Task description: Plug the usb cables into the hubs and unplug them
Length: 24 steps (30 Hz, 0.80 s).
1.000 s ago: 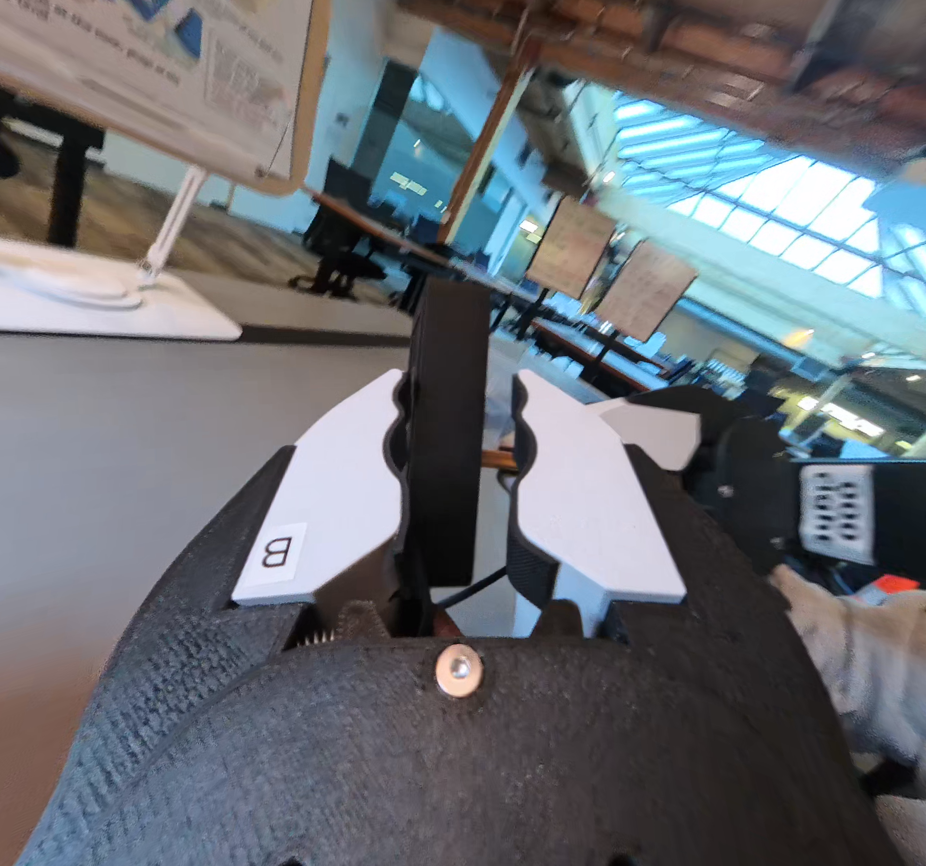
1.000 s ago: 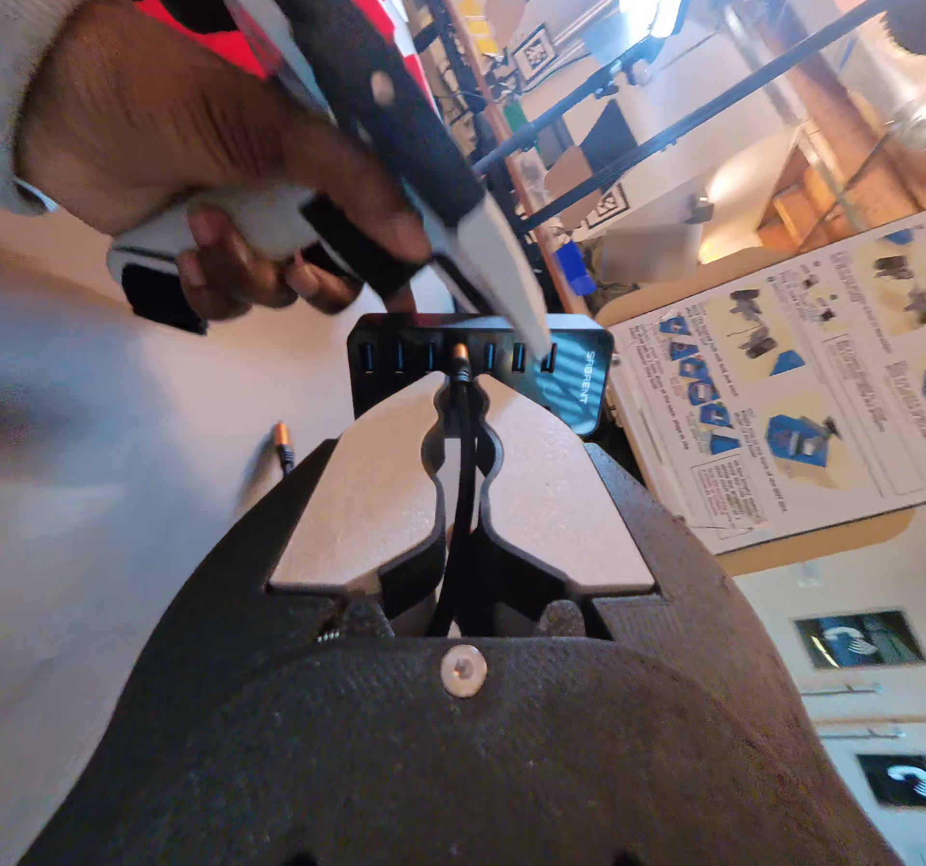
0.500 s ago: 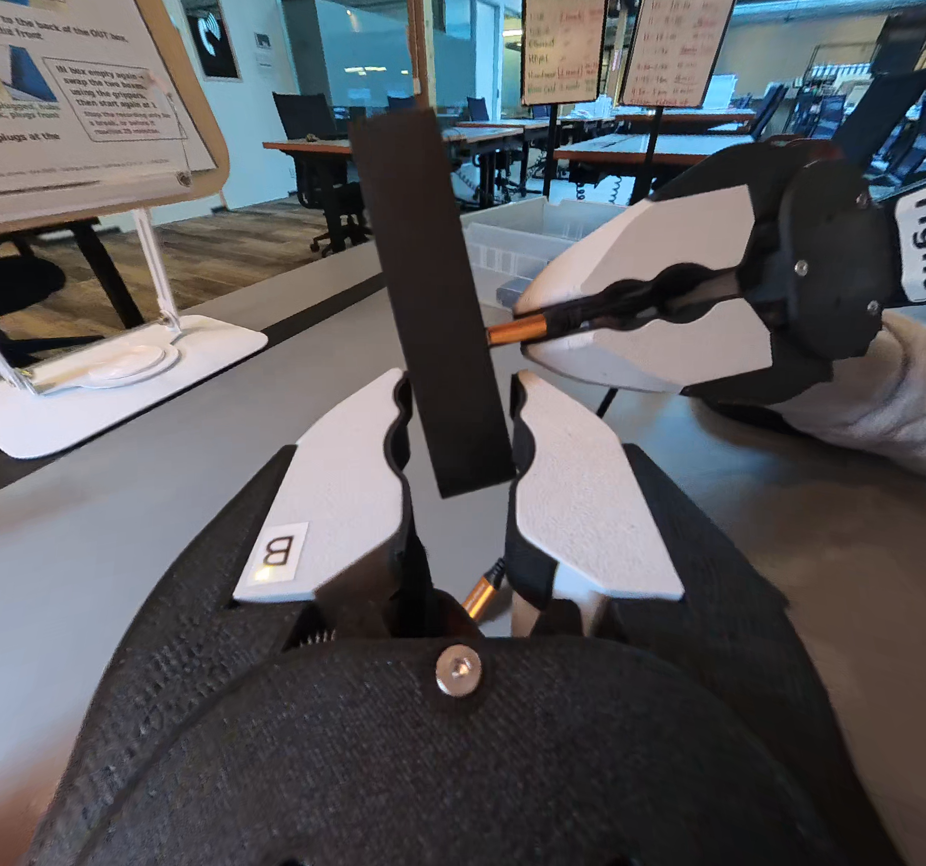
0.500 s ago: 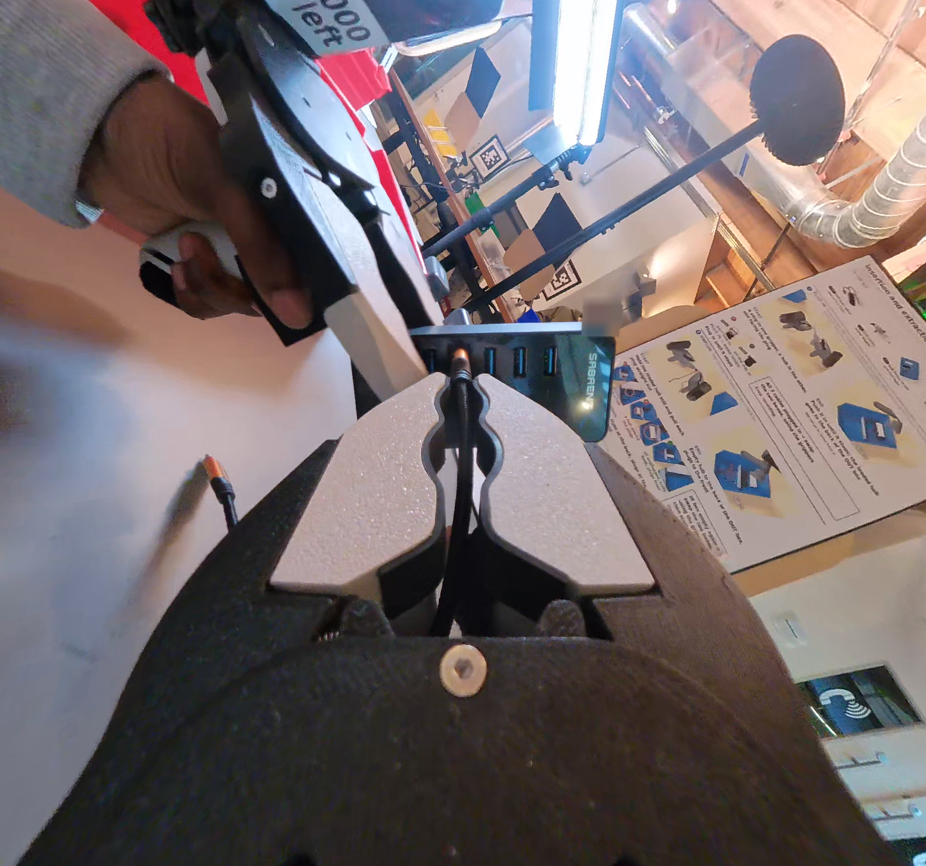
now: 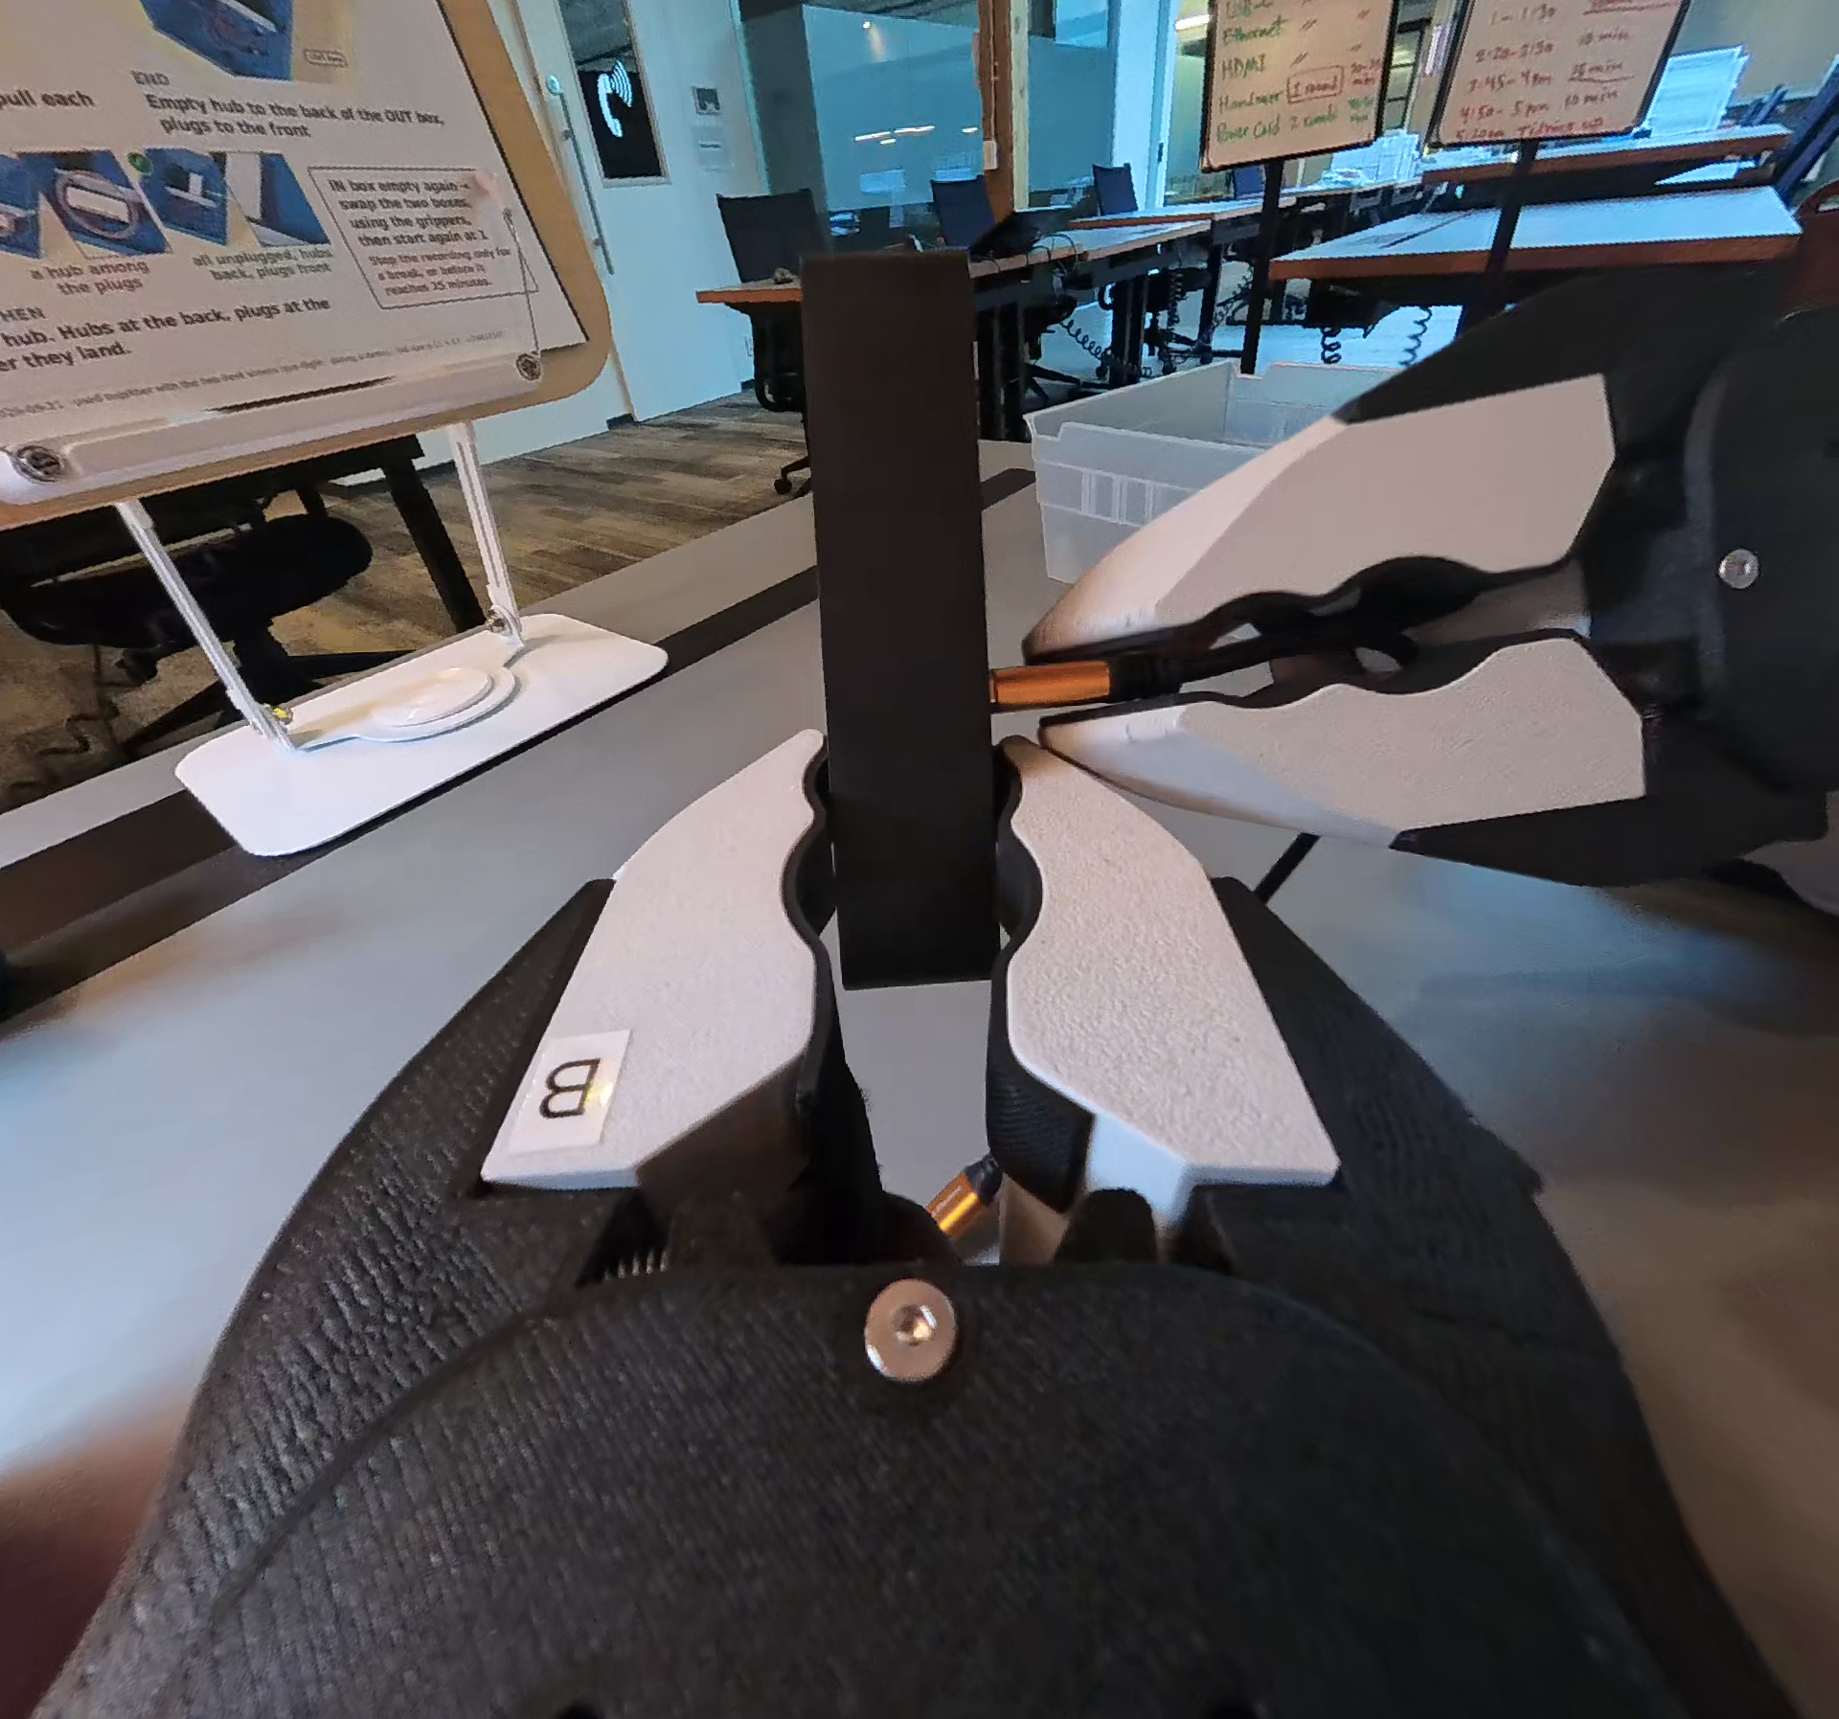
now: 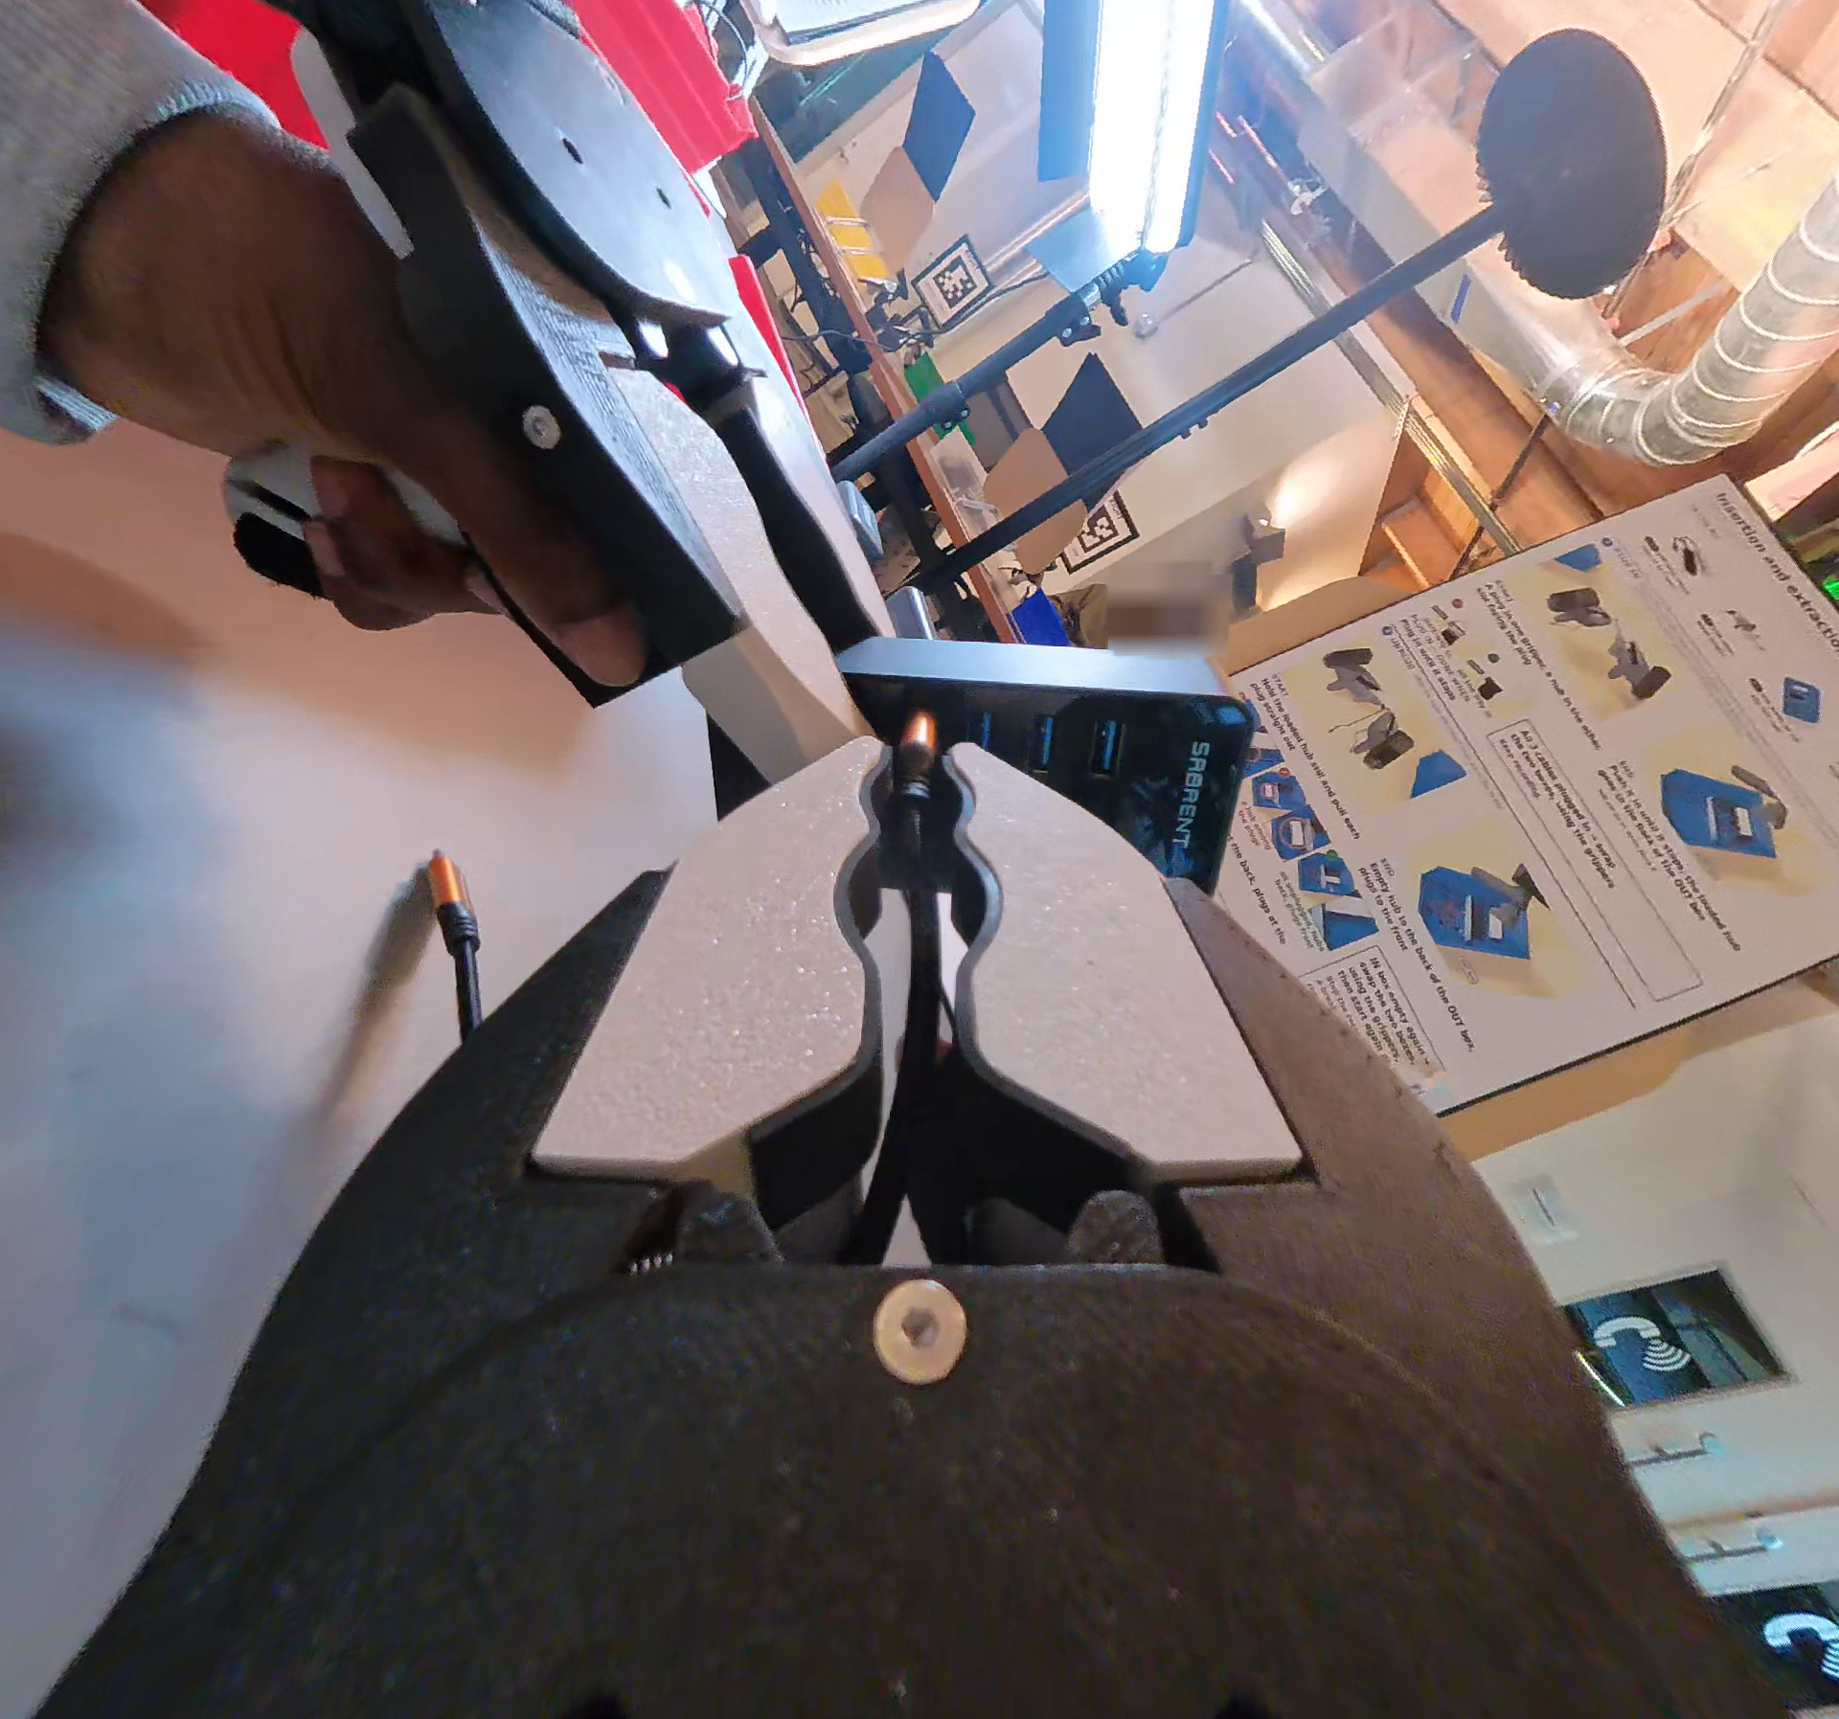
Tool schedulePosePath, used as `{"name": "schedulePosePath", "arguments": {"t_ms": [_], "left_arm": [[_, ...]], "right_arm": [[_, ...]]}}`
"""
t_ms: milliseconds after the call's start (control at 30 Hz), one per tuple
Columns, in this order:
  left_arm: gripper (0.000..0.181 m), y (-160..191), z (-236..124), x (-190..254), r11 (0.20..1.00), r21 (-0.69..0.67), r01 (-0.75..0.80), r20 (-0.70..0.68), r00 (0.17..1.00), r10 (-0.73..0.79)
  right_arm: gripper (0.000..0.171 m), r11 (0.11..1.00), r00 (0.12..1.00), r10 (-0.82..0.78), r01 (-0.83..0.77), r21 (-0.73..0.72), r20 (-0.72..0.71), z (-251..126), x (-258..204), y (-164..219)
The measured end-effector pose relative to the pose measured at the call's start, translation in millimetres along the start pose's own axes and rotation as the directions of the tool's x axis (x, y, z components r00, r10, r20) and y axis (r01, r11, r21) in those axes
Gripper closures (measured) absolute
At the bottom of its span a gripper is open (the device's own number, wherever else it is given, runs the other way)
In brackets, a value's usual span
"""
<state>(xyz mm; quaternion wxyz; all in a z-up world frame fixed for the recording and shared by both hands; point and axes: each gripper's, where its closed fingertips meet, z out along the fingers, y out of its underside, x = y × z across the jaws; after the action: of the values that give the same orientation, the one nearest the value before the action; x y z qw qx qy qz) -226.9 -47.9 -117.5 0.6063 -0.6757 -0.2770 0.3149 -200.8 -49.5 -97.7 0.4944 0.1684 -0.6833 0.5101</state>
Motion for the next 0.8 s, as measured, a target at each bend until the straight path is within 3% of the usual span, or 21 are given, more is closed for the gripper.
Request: {"name": "schedulePosePath", "arguments": {"t_ms": [200, 267, 300, 367, 467, 600, 700, 800], "left_arm": [[0.155, -8.9, -3.3, -14.5, 0.996, 0.058, 0.072, 0.111, 0.991, -0.078], [0.154, -11.6, -22.1, -67.0, 0.966, 0.147, 0.21, 0.285, 0.927, -0.245], [0.154, -13.3, -35.4, -87.5, 0.943, 0.186, 0.277, 0.292, 0.9, -0.323], [0.154, -24.3, -50.1, -91.7, 0.94, 0.245, 0.238, 0.267, 0.916, -0.301], [0.154, -35.4, -35.4, -58.0, 0.964, 0.225, 0.141, 0.189, 0.964, -0.186], [0.154, -36.8, -26.0, -29.5, 0.977, 0.21, 0.04, 0.117, 0.991, -0.066], [0.154, -29.3, -21.4, -29.0, 0.969, 0.213, 0.128, 0.091, 0.985, -0.15], [0.154, -23.7, -20.8, -33.5, 0.969, 0.205, 0.14, 0.115, 0.979, -0.166]], "right_arm": [[0.165, 0.995, 0.99, -0.086, 0.08, -0.061, -0.114, 3.7, 6.0, -5.2], [0.165, 0.991, 0.989, -0.118, 0.123, 0.05, -0.088, -4.1, -9.4, -31.9], [0.165, 0.986, 0.984, -0.143, 0.151, 0.065, -0.11, -7.0, -13.0, -41.3], [0.164, 0.989, 0.978, -0.112, 0.127, 0.075, -0.175, -9.2, -1.8, -45.9], [0.164, 0.986, 0.979, 0.132, -0.113, 0.123, -0.156, -13.7, 28.1, -26.4], [0.164, 0.914, 0.887, 0.383, -0.324, 0.245, -0.257, -53.5, 97.2, -17.8], [0.164, 0.895, 0.806, 0.43, -0.322, 0.309, -0.406, -100.9, 158.6, -19.7], [0.164, 0.943, 0.719, 0.327, -0.206, 0.261, -0.613, -162.4, 215.9, -16.8]]}}
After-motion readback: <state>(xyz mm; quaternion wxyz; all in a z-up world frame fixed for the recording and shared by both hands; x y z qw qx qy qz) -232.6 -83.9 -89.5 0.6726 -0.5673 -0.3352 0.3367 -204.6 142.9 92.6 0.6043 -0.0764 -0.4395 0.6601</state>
